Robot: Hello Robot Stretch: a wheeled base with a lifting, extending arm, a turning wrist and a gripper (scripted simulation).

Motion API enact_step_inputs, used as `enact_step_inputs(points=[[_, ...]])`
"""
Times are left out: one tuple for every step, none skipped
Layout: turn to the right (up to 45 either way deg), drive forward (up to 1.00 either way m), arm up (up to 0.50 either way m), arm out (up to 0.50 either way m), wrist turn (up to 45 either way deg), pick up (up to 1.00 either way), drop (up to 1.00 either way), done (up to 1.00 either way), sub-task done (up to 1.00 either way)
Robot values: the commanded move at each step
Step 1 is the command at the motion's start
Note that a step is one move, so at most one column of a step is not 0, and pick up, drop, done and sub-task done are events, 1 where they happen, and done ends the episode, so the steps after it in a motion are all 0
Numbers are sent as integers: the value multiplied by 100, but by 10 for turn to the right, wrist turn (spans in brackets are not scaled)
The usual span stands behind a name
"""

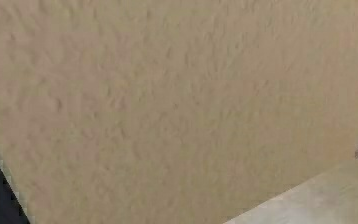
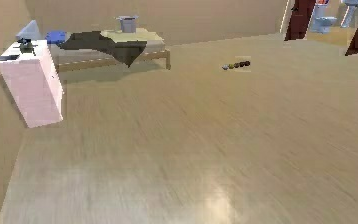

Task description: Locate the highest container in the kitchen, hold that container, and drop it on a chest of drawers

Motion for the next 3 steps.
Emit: enact_step_inputs(points=[[180, 0, 0, 0, 0, 0, 0, 0, 0], [0, 20, 0, 0, 0, 0, 0, 0, 0], [-450, 0, 0, 0, 0, 0, 0, 0, 0]])
